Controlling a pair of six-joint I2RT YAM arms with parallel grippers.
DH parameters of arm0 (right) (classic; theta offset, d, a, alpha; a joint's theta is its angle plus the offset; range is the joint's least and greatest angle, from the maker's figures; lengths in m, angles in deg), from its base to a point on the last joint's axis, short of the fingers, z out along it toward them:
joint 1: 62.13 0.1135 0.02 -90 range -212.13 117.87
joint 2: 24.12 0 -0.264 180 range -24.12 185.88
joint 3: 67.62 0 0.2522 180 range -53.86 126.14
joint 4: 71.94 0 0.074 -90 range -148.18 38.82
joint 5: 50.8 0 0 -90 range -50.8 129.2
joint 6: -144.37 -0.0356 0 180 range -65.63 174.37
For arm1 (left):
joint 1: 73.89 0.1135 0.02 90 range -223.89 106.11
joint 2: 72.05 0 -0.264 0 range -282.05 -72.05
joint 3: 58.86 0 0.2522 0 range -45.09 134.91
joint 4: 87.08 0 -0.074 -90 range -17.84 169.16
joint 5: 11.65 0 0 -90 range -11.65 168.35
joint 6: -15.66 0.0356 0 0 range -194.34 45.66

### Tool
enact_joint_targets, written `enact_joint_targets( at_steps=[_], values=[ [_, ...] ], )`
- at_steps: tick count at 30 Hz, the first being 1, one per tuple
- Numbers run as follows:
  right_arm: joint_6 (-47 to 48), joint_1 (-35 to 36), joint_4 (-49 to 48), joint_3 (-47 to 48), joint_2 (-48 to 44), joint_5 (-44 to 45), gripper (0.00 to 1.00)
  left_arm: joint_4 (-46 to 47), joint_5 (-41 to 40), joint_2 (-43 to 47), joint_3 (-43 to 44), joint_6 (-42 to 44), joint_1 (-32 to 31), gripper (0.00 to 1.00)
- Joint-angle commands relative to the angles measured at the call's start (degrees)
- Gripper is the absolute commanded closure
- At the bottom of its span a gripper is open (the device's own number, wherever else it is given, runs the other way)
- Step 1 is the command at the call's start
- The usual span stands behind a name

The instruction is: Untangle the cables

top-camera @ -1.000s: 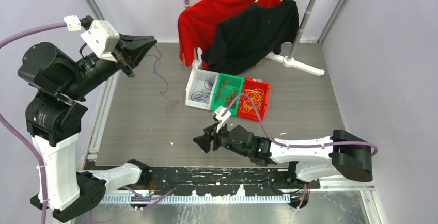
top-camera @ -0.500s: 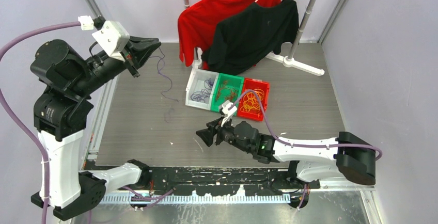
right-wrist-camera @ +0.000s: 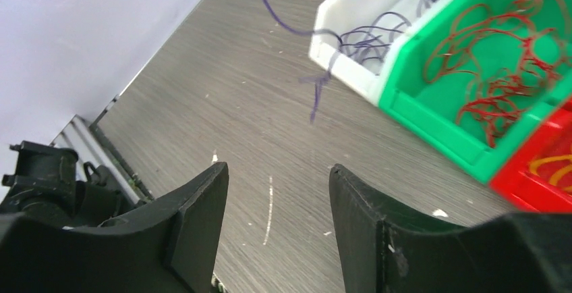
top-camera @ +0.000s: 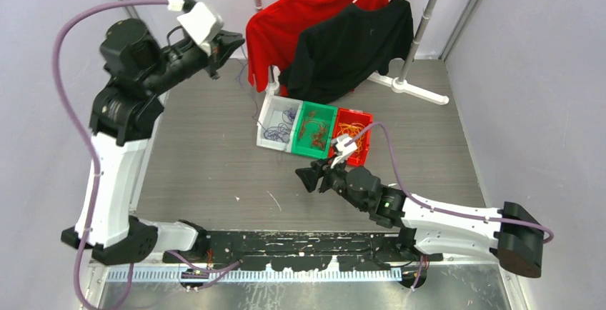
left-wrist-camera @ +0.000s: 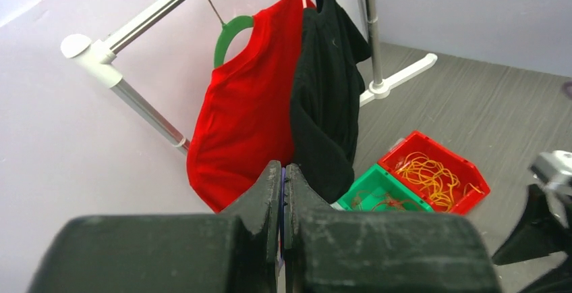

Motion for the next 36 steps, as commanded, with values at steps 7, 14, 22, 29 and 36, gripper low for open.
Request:
enact_joint_targets(
  at_steps=[7, 14, 22, 29, 36],
  values=[
    [-0.5, -0.8, 9.6, -4.2, -15.8, 12.1, 0.40, 9.3, -2.8, -11.7, 7.1, 2.2, 0.2, 1.00],
    [-0.7, -1.1, 12.0, -5.1, -18.3, 13.4, 0.40, 10.8, -3.7, -17.5, 11.8, 2.5, 0.2, 1.00],
    [-0.7, -1.1, 12.5, -5.2, -17.7, 12.9, 0.41, 12.2, -6.8, -19.5, 16.5, 8.2, -0.2, 1.00],
    [-1.5, -1.3, 12.4, -5.9, -18.0, 13.0, 0.41, 18.7, -8.9, -17.1, 13.8, 11.1, -1.3, 1.00],
    [-2.4, -1.4, 12.3, -6.0, -17.9, 12.7, 0.41, 19.4, -8.9, -15.3, 11.6, 13.7, -5.2, 1.00]
  ],
)
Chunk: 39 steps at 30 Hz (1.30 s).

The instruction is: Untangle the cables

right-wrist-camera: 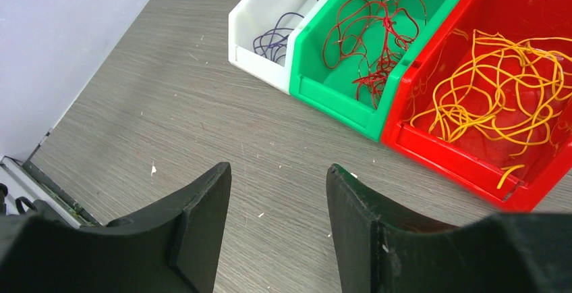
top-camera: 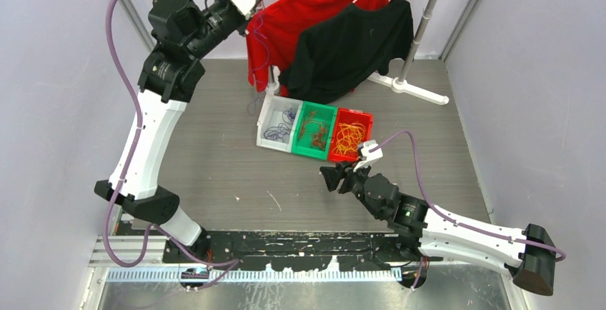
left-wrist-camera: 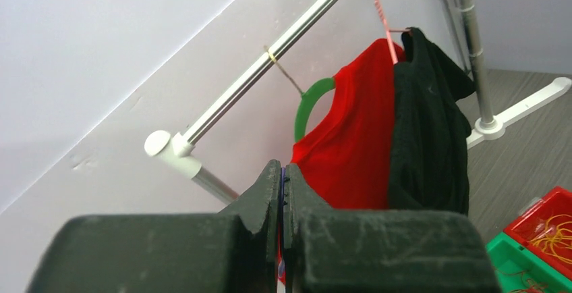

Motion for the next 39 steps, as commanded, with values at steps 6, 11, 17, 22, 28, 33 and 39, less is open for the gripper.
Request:
enact_joint_targets(
  at_steps=[6, 11, 17, 22, 28, 33, 39],
  values=[
    [-2.2, -0.1, -1.9, -0.5, -0.6, 0.9, 0.42, 3.5, -1.1, 4.0, -3.0, 3.2, -2.3, 1.00],
    [-2.2, -0.1, -1.9, -0.6, -0.9, 1.1, 0.43, 2.7, -1.4, 5.2, -8.0, 4.0, -2.3, 1.00],
    [-2.3, -0.1, -1.7, -1.0, -2.4, 1.2, 0.43, 3.8, -2.9, 6.6, -19.0, 7.3, -2.3, 1.00],
    [-2.3, -0.1, -1.1, -1.6, -3.8, 2.0, 0.43, 2.7, -3.1, 6.3, -25.6, 4.1, -2.3, 1.00],
    [-2.3, -0.1, -1.0, -1.8, -5.2, 3.2, 0.44, 3.3, -6.7, 4.5, -31.5, -1.2, -2.2, 1.00],
    [-1.5, -0.1, -0.3, -1.1, -5.2, 3.9, 0.44, 4.0, -7.8, 1.9, -34.6, -3.7, -2.2, 1.00],
    [-0.2, -0.2, 2.1, 0.3, -6.6, 5.8, 0.44, 0.6, -11.5, -2.9, -35.6, -6.7, -3.1, 1.00]
  ],
)
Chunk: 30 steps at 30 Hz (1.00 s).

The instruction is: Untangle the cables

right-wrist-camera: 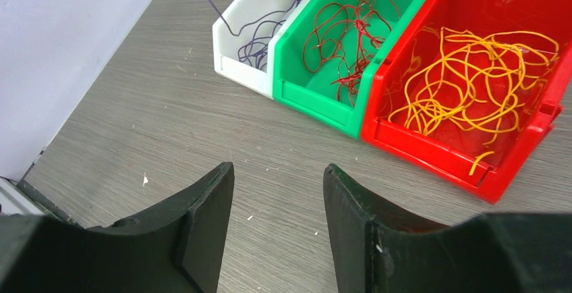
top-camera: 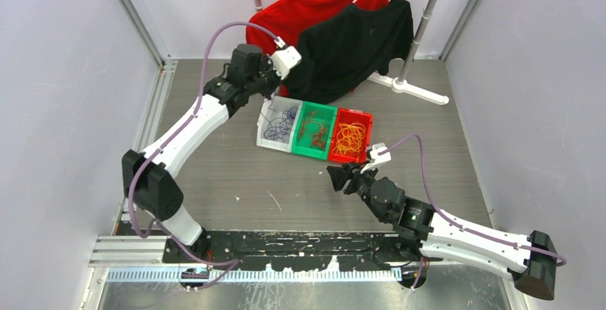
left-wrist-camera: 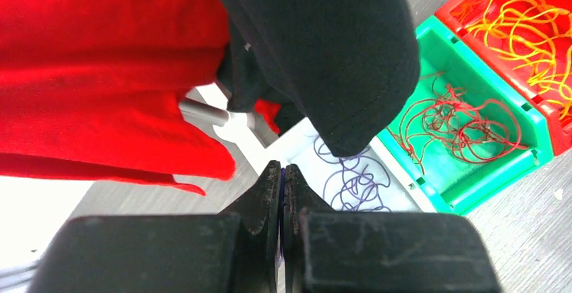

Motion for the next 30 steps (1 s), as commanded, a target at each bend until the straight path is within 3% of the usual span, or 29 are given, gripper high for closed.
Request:
enact_joint_targets(
  at_steps=[1, 16, 21, 30],
  values=[
    [1.2, -0.3, 0.8, 2.6, -1.9, 3.5, 0.44, -1.0, -4.1, -3.3, 1.5, -3.3, -0.7, 1.00],
    [-0.2, -1.2, 4.1, 3.9, -1.8, 7.0, 0.45, 12.5, -1.3, -13.9, -3.4, -6.1, -0.3, 1.00],
    [-0.7, -1.6, 6.3, 4.1, -2.6, 7.8, 0.45, 11.9, -0.2, -17.8, -2.5, -7.9, -0.3, 1.00],
    [-1.7, -2.3, 8.7, 5.5, -3.3, 6.7, 0.46, 15.0, -2.0, -21.5, -6.3, -0.4, 0.4, 1.00]
  ],
)
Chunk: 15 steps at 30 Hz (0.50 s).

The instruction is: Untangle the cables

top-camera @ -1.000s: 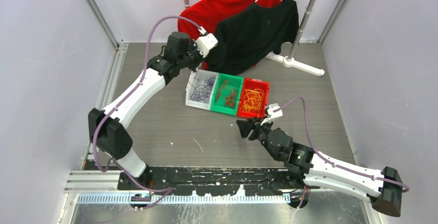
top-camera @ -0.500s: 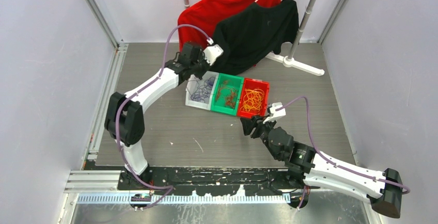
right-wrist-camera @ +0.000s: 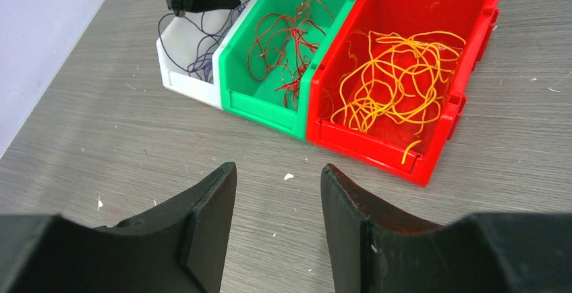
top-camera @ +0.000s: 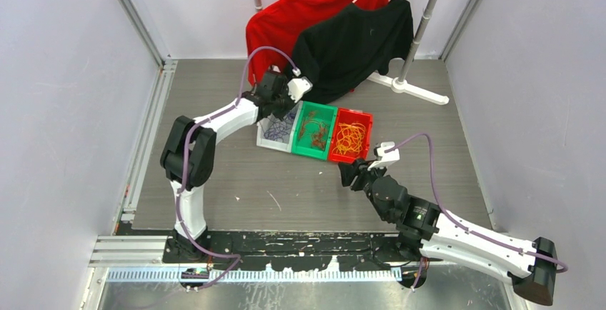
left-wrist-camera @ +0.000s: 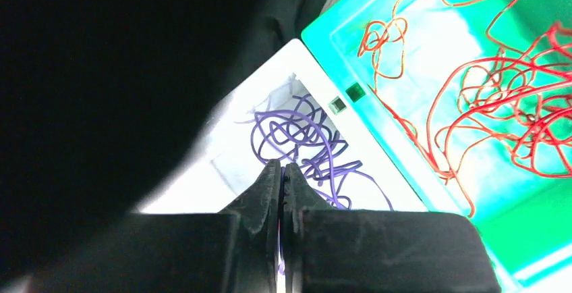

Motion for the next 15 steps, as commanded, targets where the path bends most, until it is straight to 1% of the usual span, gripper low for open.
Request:
enact_joint_targets(
  at_steps=[1, 3, 4, 5, 7, 9, 14, 15],
  values=[
    [-1.3, -0.4, 0.6, 4.1, -0.2, 0.5, 0.46, 6.1, -0.2, -0.7, -1.5, 2.9, 0.5, 1.00],
    [-1.6, -0.4, 2.2, 5.2, 0.3, 0.6, 0.46, 4.7, 0.4, -0.9, -0.8, 2.3, 0.4, 1.00],
    [-1.6, -0.4, 2.7, 5.7, 0.5, 0.7, 0.46, 3.1, 1.0, -0.9, 0.2, 1.8, 0.5, 0.93],
    [-1.6, -0.5, 2.9, 6.1, 0.5, 0.7, 0.46, 0.6, 1.9, -1.0, 1.6, 1.5, 0.5, 0.81],
    [-1.9, -0.5, 3.6, 6.8, 0.8, 1.4, 0.44, -5.0, 3.3, -0.8, 5.0, 1.3, 0.5, 0.64],
    [-2.0, -0.7, 5.0, 8.0, 1.7, 2.0, 0.43, -10.3, 5.3, -0.1, 9.2, 0.9, 0.9, 0.51],
    [-2.0, -0.9, 8.2, 10.0, 2.6, 2.2, 0.43, -23.1, 10.8, 2.6, 15.4, 1.7, 1.8, 0.33],
    [-2.1, -0.9, 9.1, 10.5, 2.5, 2.6, 0.42, -25.9, 12.1, 3.0, 16.7, 2.3, 1.9, 0.26]
  ],
)
